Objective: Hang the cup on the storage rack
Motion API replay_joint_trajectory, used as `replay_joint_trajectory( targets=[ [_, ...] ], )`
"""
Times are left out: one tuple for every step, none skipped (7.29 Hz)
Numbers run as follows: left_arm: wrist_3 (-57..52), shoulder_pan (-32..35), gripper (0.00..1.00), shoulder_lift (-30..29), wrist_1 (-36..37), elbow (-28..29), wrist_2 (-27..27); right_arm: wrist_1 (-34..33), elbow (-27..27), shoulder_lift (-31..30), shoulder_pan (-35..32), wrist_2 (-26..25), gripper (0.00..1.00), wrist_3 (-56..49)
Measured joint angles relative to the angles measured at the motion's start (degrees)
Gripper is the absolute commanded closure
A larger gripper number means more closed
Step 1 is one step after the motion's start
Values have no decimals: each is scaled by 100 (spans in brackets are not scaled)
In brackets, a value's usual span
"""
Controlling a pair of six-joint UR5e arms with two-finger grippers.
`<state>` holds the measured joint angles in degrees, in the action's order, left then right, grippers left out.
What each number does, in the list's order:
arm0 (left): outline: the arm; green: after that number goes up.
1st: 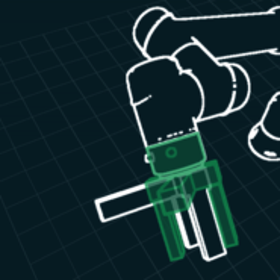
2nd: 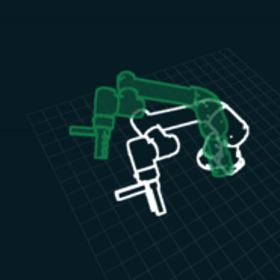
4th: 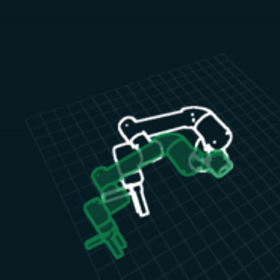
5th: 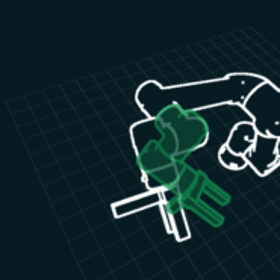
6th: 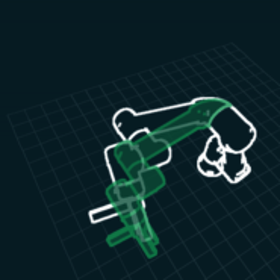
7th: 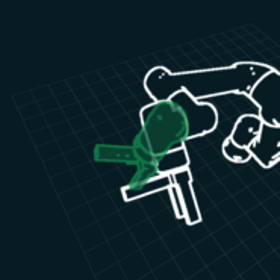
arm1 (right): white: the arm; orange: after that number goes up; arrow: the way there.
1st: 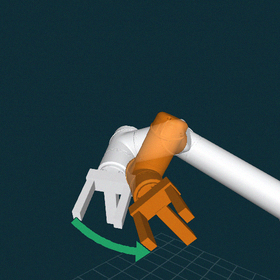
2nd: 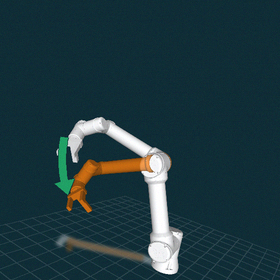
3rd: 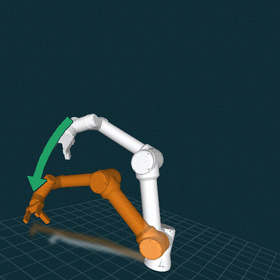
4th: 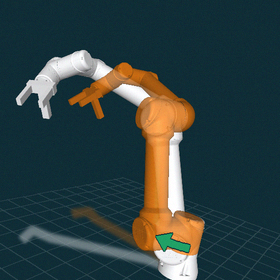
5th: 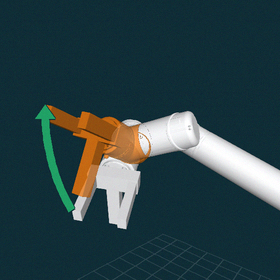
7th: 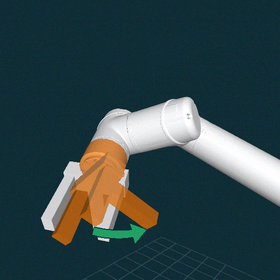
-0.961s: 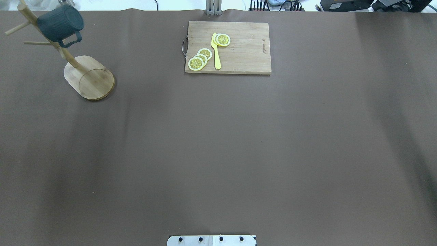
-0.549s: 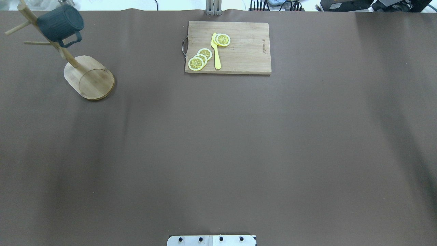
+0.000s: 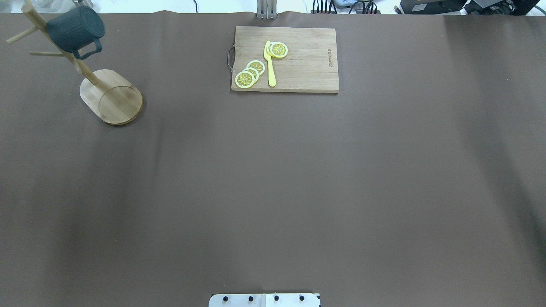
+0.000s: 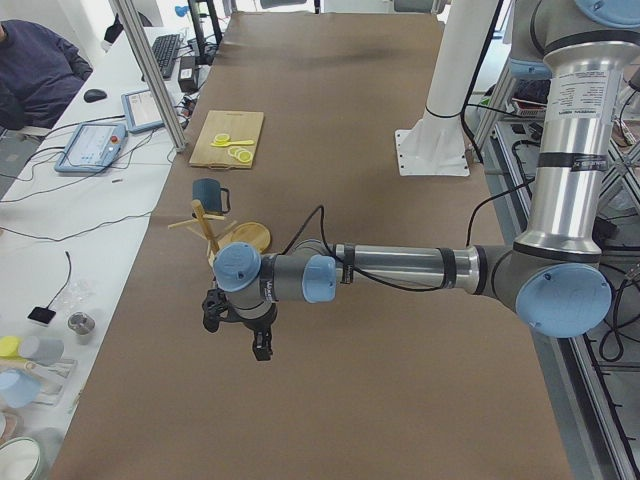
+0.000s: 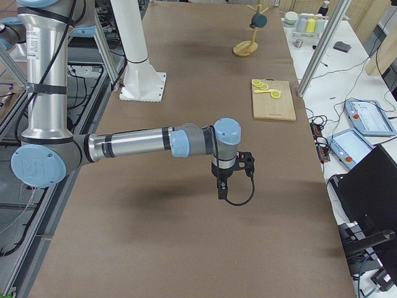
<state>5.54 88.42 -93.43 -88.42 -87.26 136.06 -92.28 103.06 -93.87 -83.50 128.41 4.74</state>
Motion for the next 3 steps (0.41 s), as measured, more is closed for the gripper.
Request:
replay_joint_trajectory(
  targets=[
    [0,0,1,1,2,7,0,0,35,0,0,-6,0,0],
    [0,-2,1,3,4,18,0,0,87,0,0,-20,0,0],
    [0,-4,1,2,2,34,0,0,133,0,0,-31,0,0]
  ],
)
